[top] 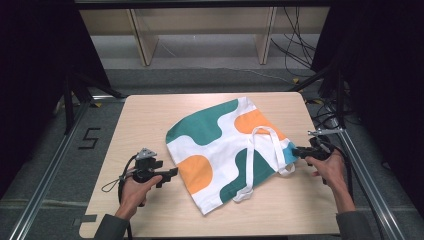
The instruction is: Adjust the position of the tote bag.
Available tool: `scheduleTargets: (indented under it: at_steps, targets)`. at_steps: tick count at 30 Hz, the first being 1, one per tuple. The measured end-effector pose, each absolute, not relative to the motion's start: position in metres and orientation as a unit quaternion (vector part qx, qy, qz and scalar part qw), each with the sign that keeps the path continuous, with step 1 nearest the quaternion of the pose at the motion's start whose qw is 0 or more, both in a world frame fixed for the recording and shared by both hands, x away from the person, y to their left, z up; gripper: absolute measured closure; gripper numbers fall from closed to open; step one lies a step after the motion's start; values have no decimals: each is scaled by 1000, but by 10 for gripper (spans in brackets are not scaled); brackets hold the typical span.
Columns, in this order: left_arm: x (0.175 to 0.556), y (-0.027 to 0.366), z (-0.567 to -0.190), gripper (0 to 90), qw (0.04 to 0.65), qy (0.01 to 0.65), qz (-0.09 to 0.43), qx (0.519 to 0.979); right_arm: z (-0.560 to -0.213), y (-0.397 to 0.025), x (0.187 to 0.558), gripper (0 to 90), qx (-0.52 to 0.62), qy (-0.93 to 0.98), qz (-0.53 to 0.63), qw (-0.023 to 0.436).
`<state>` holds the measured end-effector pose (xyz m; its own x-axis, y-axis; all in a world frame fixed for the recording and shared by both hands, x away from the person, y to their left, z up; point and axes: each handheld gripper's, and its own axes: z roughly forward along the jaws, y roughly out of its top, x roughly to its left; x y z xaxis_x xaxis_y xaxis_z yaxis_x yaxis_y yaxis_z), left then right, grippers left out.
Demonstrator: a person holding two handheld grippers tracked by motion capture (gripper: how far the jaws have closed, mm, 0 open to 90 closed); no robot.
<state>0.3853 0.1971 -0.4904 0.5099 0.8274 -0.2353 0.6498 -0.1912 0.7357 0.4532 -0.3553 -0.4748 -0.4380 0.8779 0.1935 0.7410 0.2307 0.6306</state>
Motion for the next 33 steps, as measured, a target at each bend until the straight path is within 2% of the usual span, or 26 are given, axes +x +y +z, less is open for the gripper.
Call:
scheduleTargets:
  at_steps: [1, 2, 3, 5, 8, 14, 15, 16, 20, 21, 23, 24, 25, 26, 27, 28, 29, 30, 31, 32, 33]
  targets:
    - [385, 197, -490, 263, 413, 483, 107, 764, -475, -355, 453, 760, 520, 778, 338, 101]
    - [384, 198, -493, 263, 410, 484, 106, 766, -478, -350, 447, 776, 496, 791, 334, 129]
    - [384, 198, -494, 263, 410, 486, 107, 764, -477, -348, 442, 778, 503, 788, 333, 121]
    - [382, 199, -494, 263, 410, 487, 105, 764, -479, -347, 432, 782, 484, 795, 340, 136]
    - [379, 200, -493, 263, 411, 486, 107, 764, -475, -339, 412, 783, 488, 796, 336, 125]
    - [368, 197, -489, 263, 425, 486, 114, 755, -477, -324, 374, 782, 435, 819, 350, 131]
    - [361, 196, -485, 263, 419, 467, 116, 770, -476, -319, 367, 782, 434, 818, 360, 115]
    - [357, 194, -483, 263, 418, 460, 114, 775, -477, -319, 364, 782, 425, 827, 344, 134]
    - [342, 184, -481, 256, 416, 418, 97, 802, -479, -310, 348, 782, 411, 835, 330, 155]
    - [337, 182, -481, 254, 415, 400, 90, 812, -478, -305, 342, 781, 424, 827, 345, 128]
    - [331, 180, -482, 254, 416, 394, 89, 815, -478, -303, 338, 780, 420, 832, 340, 128]
    - [327, 179, -482, 246, 409, 385, 88, 823, -480, -304, 337, 778, 400, 840, 333, 152]
    - [320, 178, -483, 244, 397, 373, 97, 833, -481, -305, 338, 771, 394, 842, 332, 160]
    - [320, 178, -483, 244, 397, 373, 97, 833, -478, -301, 333, 757, 425, 829, 340, 125]
    - [311, 176, -483, 244, 394, 360, 97, 840, -480, -305, 336, 738, 404, 836, 340, 147]
    - [308, 175, -484, 244, 391, 354, 100, 844, -477, -302, 333, 721, 426, 826, 345, 130]
    - [305, 173, -486, 246, 383, 347, 108, 849, -477, -304, 334, 701, 420, 828, 345, 136]
    - [303, 171, -488, 247, 373, 338, 114, 856, -480, -308, 338, 681, 397, 836, 344, 161]
    - [303, 171, -488, 250, 373, 338, 114, 856, -480, -308, 338, 681, 397, 836, 344, 161]
    - [302, 167, -490, 250, 364, 327, 121, 864, -477, -305, 334, 658, 422, 825, 348, 141]
    - [302, 164, -493, 260, 346, 313, 132, 875, -478, -309, 336, 575, 414, 825, 353, 153]
